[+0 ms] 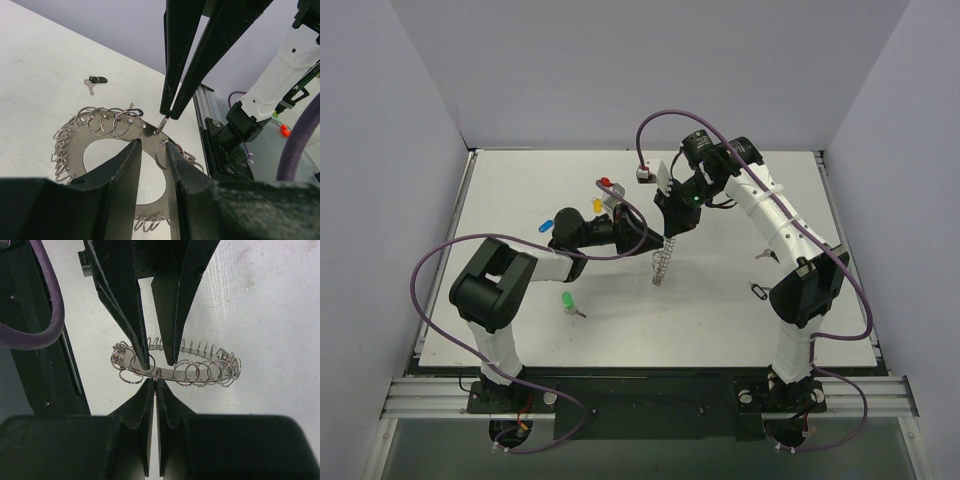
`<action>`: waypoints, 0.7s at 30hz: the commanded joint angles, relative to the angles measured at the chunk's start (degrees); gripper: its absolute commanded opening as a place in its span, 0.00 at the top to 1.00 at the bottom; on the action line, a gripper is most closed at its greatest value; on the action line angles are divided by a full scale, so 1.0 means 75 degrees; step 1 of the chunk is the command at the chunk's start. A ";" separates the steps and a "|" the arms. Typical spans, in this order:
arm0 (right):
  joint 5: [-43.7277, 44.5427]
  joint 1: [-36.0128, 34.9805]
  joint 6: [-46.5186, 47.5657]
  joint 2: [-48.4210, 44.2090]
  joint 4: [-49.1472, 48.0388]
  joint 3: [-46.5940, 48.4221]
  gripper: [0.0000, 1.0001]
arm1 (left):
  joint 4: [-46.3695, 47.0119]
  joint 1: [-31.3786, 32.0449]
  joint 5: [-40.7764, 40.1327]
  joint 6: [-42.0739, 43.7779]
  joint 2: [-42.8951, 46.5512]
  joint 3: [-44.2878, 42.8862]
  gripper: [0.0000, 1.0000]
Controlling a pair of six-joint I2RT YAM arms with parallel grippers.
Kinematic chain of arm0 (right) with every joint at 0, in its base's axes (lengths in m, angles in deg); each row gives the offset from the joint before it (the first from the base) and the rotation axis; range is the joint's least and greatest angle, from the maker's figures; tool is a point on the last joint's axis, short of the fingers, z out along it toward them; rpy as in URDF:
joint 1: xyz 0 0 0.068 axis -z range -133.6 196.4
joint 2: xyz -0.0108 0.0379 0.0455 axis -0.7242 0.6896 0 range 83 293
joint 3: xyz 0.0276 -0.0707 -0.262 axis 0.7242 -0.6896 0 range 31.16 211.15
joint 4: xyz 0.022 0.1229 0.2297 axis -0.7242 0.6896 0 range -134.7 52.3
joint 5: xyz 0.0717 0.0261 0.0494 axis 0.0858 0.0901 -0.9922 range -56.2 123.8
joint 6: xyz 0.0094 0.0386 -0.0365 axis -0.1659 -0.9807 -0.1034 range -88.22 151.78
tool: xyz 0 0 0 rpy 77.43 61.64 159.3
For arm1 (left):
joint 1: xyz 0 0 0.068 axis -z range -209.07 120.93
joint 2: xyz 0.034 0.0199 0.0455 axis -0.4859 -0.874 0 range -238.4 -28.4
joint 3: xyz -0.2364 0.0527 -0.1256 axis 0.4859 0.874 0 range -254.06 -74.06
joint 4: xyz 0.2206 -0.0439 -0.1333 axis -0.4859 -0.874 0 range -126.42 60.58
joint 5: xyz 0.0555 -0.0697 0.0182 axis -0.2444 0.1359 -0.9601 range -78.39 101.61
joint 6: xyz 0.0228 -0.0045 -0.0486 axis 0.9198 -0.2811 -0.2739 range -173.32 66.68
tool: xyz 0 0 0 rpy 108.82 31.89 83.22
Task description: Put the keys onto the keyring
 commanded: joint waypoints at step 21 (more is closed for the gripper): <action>-0.0446 0.0027 0.0064 -0.0444 0.0192 -0.0043 1.00 | 0.2606 0.0039 -0.0158 0.0768 0.0519 -0.0118 0.64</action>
